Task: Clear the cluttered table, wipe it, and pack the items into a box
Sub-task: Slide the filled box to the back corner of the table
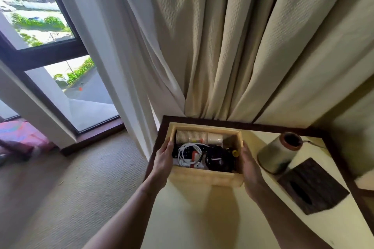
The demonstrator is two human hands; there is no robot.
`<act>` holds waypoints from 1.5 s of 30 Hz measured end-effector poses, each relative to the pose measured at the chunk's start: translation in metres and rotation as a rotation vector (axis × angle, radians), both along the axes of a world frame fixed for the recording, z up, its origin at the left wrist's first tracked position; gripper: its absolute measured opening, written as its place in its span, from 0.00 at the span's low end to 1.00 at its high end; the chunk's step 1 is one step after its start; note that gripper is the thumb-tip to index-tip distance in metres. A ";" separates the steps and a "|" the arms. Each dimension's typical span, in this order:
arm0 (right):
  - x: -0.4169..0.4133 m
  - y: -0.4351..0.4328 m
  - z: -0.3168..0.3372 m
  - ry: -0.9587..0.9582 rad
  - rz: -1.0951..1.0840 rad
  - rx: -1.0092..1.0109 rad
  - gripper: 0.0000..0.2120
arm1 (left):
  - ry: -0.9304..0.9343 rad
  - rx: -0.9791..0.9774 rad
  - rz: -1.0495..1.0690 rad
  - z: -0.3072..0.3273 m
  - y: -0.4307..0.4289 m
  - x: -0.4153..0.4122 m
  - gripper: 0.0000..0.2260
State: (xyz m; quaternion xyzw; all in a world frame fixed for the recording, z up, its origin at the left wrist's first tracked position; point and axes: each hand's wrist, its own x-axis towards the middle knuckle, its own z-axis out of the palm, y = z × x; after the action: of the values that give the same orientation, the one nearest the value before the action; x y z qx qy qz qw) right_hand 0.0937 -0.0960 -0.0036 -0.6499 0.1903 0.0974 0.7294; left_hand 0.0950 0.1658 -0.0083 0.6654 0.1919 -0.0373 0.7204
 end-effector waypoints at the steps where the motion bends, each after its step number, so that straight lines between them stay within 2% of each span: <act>1: 0.008 0.003 -0.004 -0.011 0.011 -0.013 0.31 | -0.012 0.010 -0.007 -0.004 0.004 0.008 0.23; 6: 0.038 0.017 -0.015 -0.085 0.037 0.000 0.31 | -0.037 0.091 0.044 -0.003 0.013 0.037 0.16; 9: 0.044 0.022 -0.016 -0.081 -0.016 -0.065 0.23 | -0.041 0.233 0.024 0.000 0.014 0.040 0.15; 13: 0.032 0.024 -0.009 -0.127 -0.044 -0.250 0.22 | -0.022 0.428 0.008 0.000 0.024 0.036 0.23; 17: -0.015 0.007 0.018 -0.224 -0.255 -0.415 0.12 | -0.070 0.716 0.295 0.000 0.010 -0.010 0.20; 19: -0.038 -0.011 0.029 -0.267 -0.333 -0.474 0.13 | -0.176 0.807 0.347 -0.007 -0.017 -0.051 0.14; 21: -0.045 -0.035 0.036 -0.281 -0.422 -0.488 0.21 | -0.222 0.891 0.241 -0.023 -0.051 -0.089 0.13; 23: -0.041 -0.059 0.040 -0.211 -0.483 -0.495 0.30 | -0.232 0.971 0.018 -0.046 -0.089 -0.122 0.15; 25: -0.033 -0.078 0.046 -0.120 -0.428 -0.509 0.41 | -0.223 1.065 -0.225 -0.064 -0.126 -0.149 0.19; 27: -0.020 -0.092 0.049 -0.094 -0.346 -0.498 0.47 | -0.158 1.152 -0.397 -0.075 -0.153 -0.160 0.25; 31: 0.018 -0.106 0.057 -0.077 -0.210 -0.573 0.42 | -0.161 1.317 -0.452 -0.096 -0.163 -0.160 0.34; 33: 0.029 -0.109 0.058 -0.078 -0.178 -0.643 0.39 | -0.163 1.340 -0.457 -0.101 -0.164 -0.160 0.35; 37: 0.037 -0.112 0.053 -0.174 -0.104 -0.696 0.32 | -0.149 1.375 -0.497 -0.104 -0.167 -0.159 0.36; 41: 0.048 -0.102 0.054 -0.228 -0.021 -0.673 0.31 | -0.139 1.394 -0.491 -0.106 -0.170 -0.159 0.36; 45: 0.060 -0.081 0.054 -0.249 0.015 -0.621 0.30 | -0.091 1.327 -0.516 -0.098 -0.170 -0.159 0.34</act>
State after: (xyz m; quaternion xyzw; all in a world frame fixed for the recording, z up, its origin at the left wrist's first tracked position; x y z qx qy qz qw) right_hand 0.1538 -0.1770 0.0508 -0.8494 0.1158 -0.0400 0.5133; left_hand -0.0644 -0.0044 -0.1066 0.9886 -0.0197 -0.0543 0.1387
